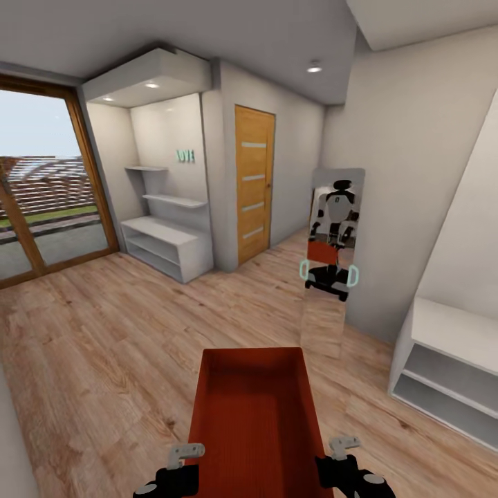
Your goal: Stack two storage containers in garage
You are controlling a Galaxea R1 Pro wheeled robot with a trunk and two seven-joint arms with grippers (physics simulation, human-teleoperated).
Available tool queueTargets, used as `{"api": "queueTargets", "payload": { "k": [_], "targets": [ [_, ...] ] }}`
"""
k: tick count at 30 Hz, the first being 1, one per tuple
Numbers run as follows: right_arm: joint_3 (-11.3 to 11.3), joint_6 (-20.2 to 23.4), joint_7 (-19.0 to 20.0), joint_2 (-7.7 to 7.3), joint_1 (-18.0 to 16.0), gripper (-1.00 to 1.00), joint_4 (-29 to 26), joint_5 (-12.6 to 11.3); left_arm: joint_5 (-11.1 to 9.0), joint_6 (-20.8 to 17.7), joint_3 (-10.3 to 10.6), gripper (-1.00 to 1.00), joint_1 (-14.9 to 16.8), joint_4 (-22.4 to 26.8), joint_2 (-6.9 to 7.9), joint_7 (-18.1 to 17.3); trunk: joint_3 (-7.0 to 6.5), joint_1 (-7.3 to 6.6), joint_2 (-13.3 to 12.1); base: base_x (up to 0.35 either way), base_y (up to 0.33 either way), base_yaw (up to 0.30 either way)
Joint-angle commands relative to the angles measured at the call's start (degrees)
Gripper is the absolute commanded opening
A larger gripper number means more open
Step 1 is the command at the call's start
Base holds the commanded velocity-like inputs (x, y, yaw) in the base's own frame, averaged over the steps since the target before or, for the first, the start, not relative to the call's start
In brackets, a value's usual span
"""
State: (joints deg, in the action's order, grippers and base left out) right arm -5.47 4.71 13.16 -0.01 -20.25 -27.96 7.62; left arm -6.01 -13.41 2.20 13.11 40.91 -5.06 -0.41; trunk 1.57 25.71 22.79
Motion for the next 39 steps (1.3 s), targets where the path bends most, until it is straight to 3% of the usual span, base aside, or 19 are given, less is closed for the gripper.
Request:
{"api": "queueTargets", "payload": {
  "k": [1, 15, 27, 39],
  "targets": [
    [-0.09, 0.36, 2.4, 0.28, 0.04, -1.0, -0.01, 0.38, 0.57, 1.63, -0.53, -1.0, 0.07, 0.23, -0.04, 0.85, 0.14, 0.07, 0.13, 0.33, 0.0, 0.0],
    [-0.09, 0.39, 2.4, 0.28, 0.04, -1.0, 0.01, 0.47, 0.57, 1.63, -0.53, -1.0, 0.05, 0.23, -0.03, 0.85, 0.14, 0.07, 0.13, 0.33, 0.0, 0.007],
    [-0.1, 0.39, 2.4, 0.28, 0.04, -1.0, -0.01, 0.47, 0.57, 1.63, -0.53, -1.0, 0.07, 0.23, -0.04, 0.85, 0.14, 0.07, 0.13, 0.33, 0.0, 0.202],
    [-0.09, 0.39, 2.4, 0.28, 0.04, -1.0, 0.0, 0.47, 0.57, 1.63, -0.53, -1.0, 0.07, 0.23, 0.04, 0.85, 0.14, 0.07, 0.13, 0.33, 0.0, 0.014]
  ]
}}
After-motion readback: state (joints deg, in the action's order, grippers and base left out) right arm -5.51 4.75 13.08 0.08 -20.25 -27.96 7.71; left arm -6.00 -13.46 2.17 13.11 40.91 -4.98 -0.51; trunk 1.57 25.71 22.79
